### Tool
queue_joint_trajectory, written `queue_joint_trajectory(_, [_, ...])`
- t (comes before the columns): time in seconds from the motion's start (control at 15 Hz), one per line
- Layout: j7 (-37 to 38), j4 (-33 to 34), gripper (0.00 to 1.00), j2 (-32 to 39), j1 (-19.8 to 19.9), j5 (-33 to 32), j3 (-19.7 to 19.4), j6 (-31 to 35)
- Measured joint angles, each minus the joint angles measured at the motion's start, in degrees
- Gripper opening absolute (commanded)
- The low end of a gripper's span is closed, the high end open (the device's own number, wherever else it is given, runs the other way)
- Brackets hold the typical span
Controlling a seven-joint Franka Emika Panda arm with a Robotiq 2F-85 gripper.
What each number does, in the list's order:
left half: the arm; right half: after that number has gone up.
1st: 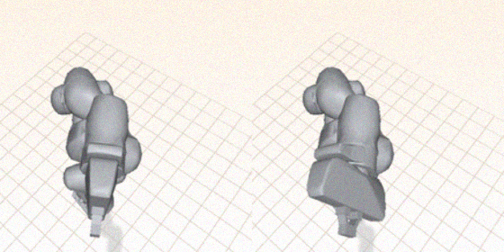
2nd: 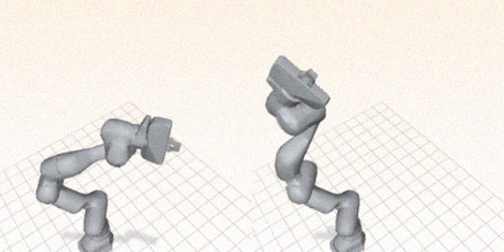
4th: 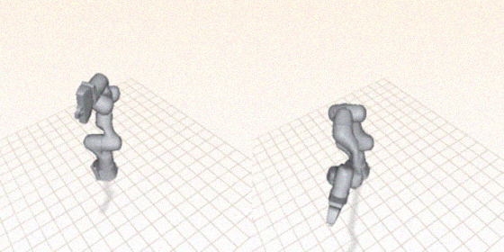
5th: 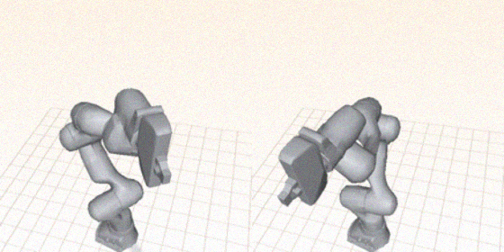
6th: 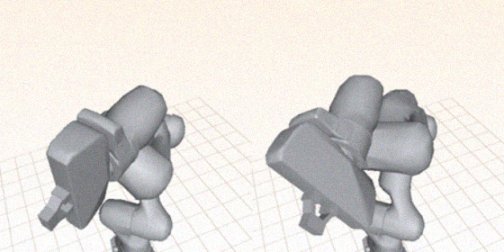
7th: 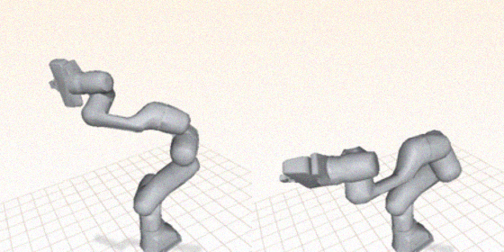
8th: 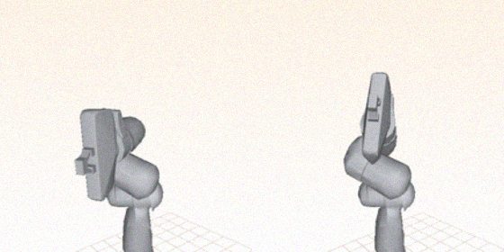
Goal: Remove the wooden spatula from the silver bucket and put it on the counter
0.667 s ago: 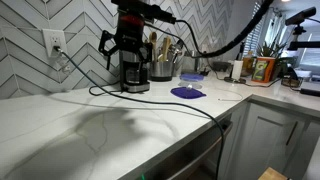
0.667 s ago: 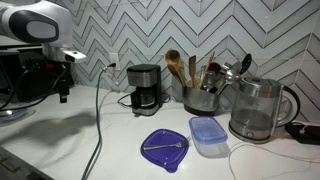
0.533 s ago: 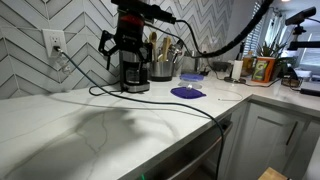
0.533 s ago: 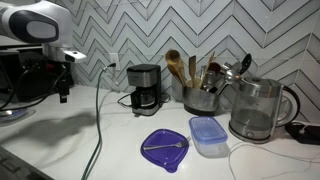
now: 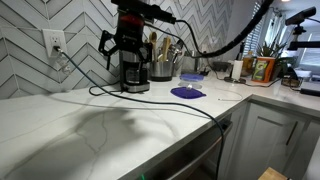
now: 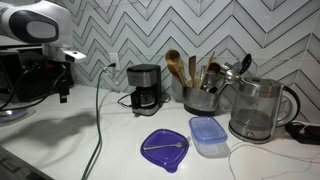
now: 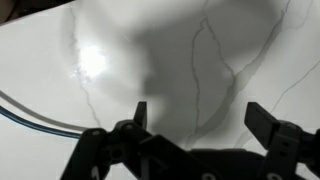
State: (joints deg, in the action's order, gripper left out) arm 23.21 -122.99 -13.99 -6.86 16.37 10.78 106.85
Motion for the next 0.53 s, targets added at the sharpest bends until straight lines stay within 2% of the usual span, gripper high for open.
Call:
queue_joint_trajectory(0.33, [-0.05, 0.16, 1.00, -0.01, 0.29, -0.48, -0.33, 0.47])
queue_joint_trajectory(0.53, [-0.05, 2.06, 1.00, -0.10, 2.13, -3.50, -2.00, 2.63])
